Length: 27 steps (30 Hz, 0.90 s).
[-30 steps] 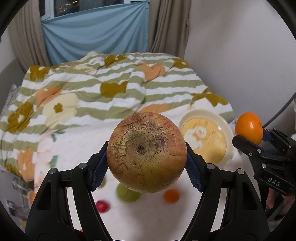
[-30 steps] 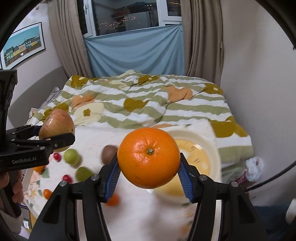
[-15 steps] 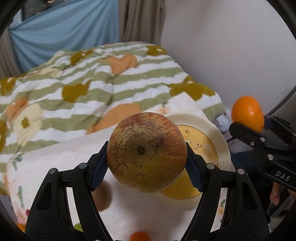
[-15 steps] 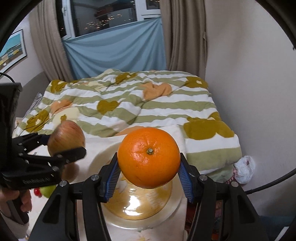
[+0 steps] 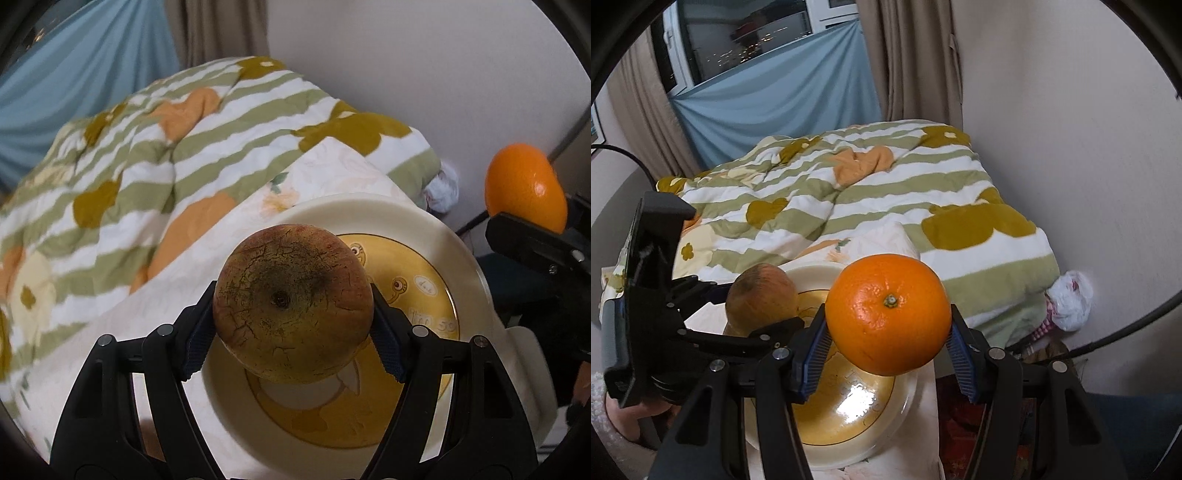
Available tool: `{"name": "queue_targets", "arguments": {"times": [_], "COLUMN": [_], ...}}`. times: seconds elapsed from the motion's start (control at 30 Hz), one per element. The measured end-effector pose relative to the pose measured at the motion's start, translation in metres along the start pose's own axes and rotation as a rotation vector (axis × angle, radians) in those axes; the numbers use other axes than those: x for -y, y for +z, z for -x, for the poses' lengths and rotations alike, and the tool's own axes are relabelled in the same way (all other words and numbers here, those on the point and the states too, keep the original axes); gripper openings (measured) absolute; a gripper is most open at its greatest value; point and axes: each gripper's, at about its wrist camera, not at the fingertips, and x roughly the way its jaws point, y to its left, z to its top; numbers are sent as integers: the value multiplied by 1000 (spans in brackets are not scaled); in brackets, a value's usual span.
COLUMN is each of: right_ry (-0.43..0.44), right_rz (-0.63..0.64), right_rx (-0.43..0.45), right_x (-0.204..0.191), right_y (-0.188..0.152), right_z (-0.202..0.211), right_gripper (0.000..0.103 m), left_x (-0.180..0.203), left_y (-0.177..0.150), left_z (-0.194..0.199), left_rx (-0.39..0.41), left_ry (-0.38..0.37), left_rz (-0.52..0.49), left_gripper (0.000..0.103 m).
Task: Organize fruits
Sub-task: 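Carry the apple to the cream plate and release it with the left tool, then lower the orange onto the plate beside the apple and open the right tool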
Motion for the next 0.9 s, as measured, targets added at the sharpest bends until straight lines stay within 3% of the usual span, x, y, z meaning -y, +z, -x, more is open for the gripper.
{"name": "queue_targets", "arguments": {"times": [0.23,0.27,0.33,0.53,0.9], "right_ry": [-20,-21,-21,-13,70], "right_rz": [-18,-21,-26,-18,136], "right_rx": [5,9,12,26,-22], "right_x": [6,7,9,14,-6], "right_y": [0,0,1,3,4], "right_z": [0,1,2,9,-6], "right_gripper": [55,55,55,55,55], "left_x": [10,10,11,0,-42], "left_y": [2,3,5,7,-19], "left_z": [-13,-11,-4,23,63], "left_rx": [-23,-12,15,71,52], "left_ry": [-5,-4,2,15,90], "left_rz": [-55,-59,-58,-25,124], "left_gripper": [83,86,103,103,103]}}
